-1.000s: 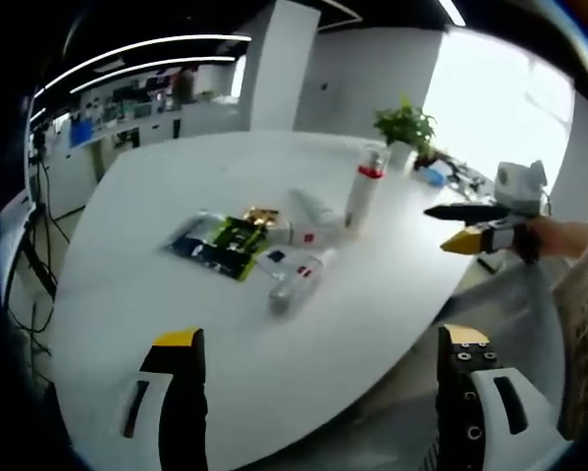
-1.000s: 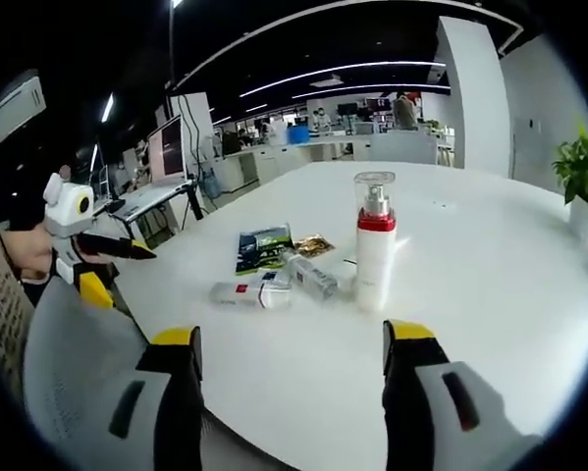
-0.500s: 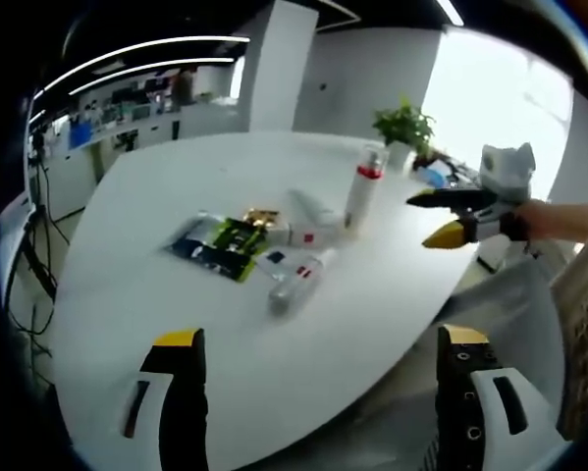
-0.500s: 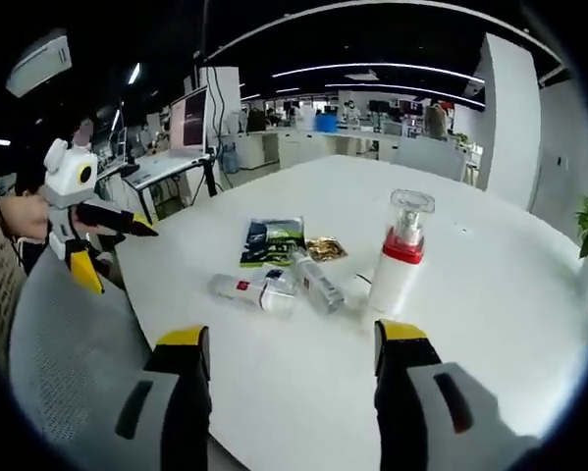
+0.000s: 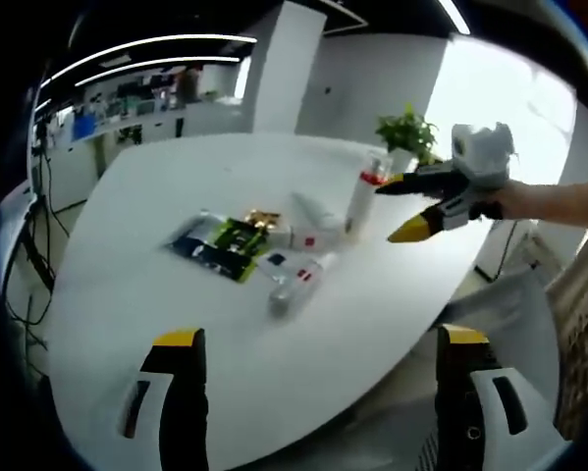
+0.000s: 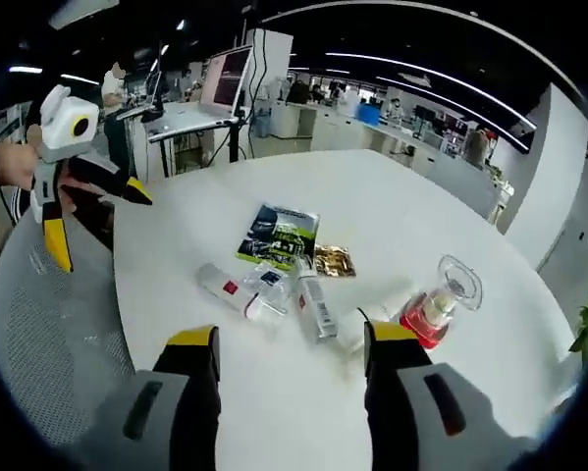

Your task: Arrange the skincare products in the storage area until every visible bottle or jar stands upright without overlapping.

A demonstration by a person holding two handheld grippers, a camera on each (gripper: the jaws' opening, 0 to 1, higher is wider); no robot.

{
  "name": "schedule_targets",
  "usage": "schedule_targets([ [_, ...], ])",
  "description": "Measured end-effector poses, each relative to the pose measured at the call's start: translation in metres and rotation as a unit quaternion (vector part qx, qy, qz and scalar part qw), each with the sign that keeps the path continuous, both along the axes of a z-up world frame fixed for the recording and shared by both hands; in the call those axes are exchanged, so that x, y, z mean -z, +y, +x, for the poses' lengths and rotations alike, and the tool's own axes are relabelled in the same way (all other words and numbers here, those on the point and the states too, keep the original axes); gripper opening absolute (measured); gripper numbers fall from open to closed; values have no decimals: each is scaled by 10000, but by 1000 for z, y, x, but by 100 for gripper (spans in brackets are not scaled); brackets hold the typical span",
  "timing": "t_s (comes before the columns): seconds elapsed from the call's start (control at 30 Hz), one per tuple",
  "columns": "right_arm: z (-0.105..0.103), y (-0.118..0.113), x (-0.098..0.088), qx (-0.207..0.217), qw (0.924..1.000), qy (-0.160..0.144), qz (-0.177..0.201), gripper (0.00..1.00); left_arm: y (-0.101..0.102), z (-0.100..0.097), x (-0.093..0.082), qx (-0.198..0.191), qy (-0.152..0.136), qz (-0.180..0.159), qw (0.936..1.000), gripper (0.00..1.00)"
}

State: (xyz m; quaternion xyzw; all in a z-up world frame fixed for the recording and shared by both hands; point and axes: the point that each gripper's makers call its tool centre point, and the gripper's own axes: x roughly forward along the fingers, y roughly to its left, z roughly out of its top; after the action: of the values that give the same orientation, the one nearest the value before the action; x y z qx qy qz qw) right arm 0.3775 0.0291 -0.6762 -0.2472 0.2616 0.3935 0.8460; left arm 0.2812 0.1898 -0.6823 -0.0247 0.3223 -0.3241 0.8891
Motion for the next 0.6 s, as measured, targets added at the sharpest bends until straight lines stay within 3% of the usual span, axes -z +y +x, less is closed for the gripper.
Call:
schedule_targets([
  [0.1, 11, 1, 5, -77, 9994, 26, -337, 55, 1, 1, -1, -30, 8, -39, 10000, 95],
  [0.3, 27, 18, 13, -289, 9980, 119, -546, 53, 1, 1, 0, -41, 8, -43, 10000, 95],
  [0.43, 36, 20, 25, -359, 9944, 307, -947, 50, 1, 1, 0, -44, 11, -27, 10000, 95],
  [0.6, 51, 29, 37, -324, 9921, 557, -1079, 47, 2, 1, 0, -67, 41, -64, 9999, 95],
])
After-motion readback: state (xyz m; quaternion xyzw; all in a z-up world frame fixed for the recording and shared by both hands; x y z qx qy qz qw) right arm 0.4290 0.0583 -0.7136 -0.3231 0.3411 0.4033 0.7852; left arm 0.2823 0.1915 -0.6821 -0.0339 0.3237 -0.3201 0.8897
